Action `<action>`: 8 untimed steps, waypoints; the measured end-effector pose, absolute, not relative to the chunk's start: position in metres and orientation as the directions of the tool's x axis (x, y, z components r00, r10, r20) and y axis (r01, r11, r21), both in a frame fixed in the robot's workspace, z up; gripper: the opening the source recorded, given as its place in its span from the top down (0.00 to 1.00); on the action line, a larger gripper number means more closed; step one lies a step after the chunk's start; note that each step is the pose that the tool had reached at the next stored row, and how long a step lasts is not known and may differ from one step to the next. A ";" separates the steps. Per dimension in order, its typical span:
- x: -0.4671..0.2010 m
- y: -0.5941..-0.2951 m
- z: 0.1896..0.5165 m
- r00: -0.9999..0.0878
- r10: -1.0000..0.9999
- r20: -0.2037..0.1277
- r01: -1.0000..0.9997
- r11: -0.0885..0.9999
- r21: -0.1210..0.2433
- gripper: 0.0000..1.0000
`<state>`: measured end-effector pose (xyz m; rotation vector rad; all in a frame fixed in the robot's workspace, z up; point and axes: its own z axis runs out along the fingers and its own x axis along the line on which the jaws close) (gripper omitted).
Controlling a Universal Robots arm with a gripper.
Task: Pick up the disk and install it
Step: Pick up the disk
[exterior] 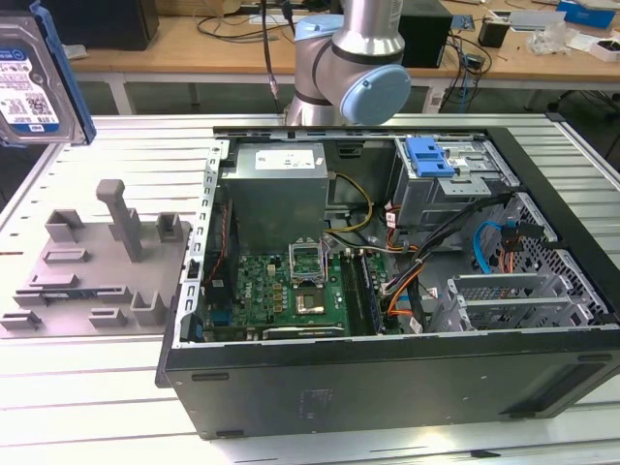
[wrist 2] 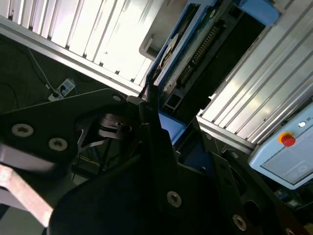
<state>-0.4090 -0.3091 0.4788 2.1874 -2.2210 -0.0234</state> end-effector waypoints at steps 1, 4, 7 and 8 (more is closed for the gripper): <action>-0.409 -0.309 0.481 -0.015 -1.000 0.007 -0.999 0.015 0.028 0.63; -0.409 -0.309 0.481 -0.015 -1.000 0.007 -1.000 0.015 0.028 0.63; -0.409 -0.309 0.482 -0.015 -1.000 0.007 -0.999 0.015 0.028 0.63; -0.409 -0.309 0.482 -0.015 -1.000 0.007 -1.000 0.015 0.028 0.63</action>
